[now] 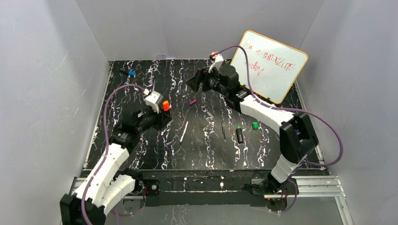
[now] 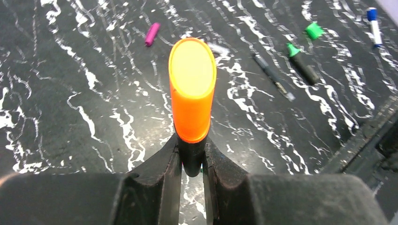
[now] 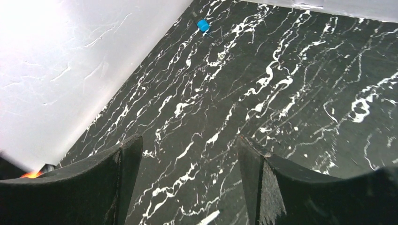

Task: Insert the pens into the pen caps
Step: Place the pen at the center of the board.

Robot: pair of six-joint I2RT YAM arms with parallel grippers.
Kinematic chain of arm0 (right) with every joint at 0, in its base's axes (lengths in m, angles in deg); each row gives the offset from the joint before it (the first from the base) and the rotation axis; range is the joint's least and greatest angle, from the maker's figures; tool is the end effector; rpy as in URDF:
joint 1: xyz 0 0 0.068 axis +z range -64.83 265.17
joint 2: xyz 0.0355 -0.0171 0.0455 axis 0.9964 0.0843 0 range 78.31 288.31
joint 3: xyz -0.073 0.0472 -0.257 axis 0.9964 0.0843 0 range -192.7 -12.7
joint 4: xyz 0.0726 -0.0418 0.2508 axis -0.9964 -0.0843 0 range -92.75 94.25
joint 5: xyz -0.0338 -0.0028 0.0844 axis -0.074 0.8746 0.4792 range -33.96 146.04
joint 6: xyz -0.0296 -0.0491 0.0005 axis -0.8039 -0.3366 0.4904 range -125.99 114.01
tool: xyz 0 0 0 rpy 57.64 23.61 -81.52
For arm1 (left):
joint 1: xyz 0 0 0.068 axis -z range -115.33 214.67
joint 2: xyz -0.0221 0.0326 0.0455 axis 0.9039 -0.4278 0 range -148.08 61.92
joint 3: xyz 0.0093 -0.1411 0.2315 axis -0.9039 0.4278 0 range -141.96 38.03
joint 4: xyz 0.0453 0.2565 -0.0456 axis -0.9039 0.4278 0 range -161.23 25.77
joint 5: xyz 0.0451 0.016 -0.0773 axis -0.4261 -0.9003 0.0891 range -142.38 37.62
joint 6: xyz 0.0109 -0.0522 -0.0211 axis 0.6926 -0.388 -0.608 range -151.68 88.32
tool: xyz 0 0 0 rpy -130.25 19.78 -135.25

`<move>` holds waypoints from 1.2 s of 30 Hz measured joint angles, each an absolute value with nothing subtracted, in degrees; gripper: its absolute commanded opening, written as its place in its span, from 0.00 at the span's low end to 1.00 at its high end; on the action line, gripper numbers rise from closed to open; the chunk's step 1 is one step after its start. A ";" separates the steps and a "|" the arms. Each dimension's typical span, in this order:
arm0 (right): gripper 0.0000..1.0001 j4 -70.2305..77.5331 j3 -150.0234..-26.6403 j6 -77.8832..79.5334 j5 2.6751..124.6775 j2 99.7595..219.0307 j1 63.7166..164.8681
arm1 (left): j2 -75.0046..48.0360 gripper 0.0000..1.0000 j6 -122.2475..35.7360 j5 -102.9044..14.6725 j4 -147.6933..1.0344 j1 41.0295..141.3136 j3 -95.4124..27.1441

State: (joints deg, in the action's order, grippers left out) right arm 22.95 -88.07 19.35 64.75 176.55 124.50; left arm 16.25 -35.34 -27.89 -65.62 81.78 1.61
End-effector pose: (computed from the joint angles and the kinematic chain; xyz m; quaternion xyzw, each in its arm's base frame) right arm 0.3236 0.2733 0.3238 -0.1403 0.7184 0.4103 0.5439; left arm 0.1847 -0.0745 0.2921 0.2191 0.7541 -0.2728 0.5558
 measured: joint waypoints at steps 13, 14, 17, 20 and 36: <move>0.81 23.25 -67.44 18.85 64.31 155.94 123.71 | -15.46 0.00 -38.57 -42.77 -58.21 79.11 -19.92; 0.81 22.92 -66.83 18.81 64.29 154.89 123.71 | -18.13 0.00 -39.14 -42.38 -57.29 78.47 -21.30; 0.81 21.59 -64.86 18.61 64.07 151.00 123.71 | -26.39 0.00 -40.91 -40.63 -53.60 76.38 -25.75; 0.81 20.45 -63.07 18.61 64.07 147.46 123.71 | -32.69 0.00 -42.00 -40.63 -49.42 75.15 -30.21; 0.81 13.37 -56.95 21.67 66.95 137.25 123.71 | -49.36 0.00 -41.65 -51.89 -29.91 71.81 -47.24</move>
